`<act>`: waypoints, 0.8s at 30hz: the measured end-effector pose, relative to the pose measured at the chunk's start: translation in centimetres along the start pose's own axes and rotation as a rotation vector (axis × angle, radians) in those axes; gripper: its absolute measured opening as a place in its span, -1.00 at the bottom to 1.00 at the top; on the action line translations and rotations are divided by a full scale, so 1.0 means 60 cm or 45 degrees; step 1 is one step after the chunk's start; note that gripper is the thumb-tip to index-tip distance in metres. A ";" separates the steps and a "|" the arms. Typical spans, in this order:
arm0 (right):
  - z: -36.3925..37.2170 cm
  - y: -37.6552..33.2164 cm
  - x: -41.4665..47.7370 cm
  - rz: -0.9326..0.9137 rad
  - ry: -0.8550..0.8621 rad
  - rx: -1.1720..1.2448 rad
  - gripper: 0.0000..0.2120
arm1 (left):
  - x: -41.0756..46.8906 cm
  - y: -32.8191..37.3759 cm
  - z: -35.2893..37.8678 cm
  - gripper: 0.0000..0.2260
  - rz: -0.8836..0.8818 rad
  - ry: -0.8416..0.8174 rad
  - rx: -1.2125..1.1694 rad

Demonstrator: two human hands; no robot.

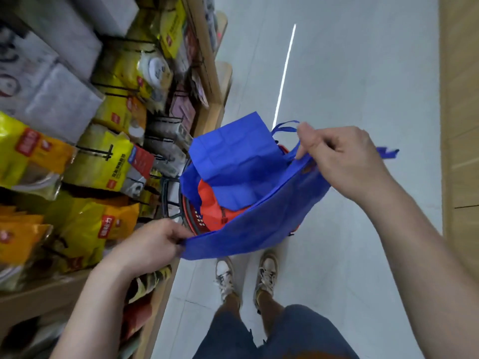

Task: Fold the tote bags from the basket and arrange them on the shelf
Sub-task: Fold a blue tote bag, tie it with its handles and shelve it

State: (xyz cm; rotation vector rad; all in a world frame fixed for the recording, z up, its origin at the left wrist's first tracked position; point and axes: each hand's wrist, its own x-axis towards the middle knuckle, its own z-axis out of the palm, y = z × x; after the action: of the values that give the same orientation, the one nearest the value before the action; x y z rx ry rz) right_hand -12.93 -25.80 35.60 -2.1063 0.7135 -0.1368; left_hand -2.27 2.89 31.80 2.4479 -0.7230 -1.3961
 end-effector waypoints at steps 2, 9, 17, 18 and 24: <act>0.002 -0.047 -0.002 -0.143 -0.103 -0.109 -0.61 | -0.024 0.021 0.003 -0.48 0.047 -0.025 0.055; 0.011 -0.179 -0.039 -0.681 -0.651 -0.522 -0.77 | -0.087 0.084 -0.021 -0.19 0.581 0.958 -0.219; -0.002 -0.295 -0.139 -0.866 -0.988 -0.619 -0.48 | -0.188 -0.002 0.020 -0.65 0.205 1.156 -0.073; -0.003 -0.303 -0.148 -0.843 -0.972 -0.577 -0.54 | -0.208 -0.018 0.033 -0.79 0.185 1.203 -0.107; 0.048 -0.343 -0.233 -1.057 -0.422 -1.166 -0.64 | -0.364 -0.049 0.113 -0.81 0.171 1.288 0.063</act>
State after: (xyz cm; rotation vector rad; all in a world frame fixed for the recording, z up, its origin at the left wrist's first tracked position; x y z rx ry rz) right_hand -14.48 -7.05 52.15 -3.0784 -0.4441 0.1218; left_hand -16.40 17.10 43.15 2.6025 -0.6164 0.0062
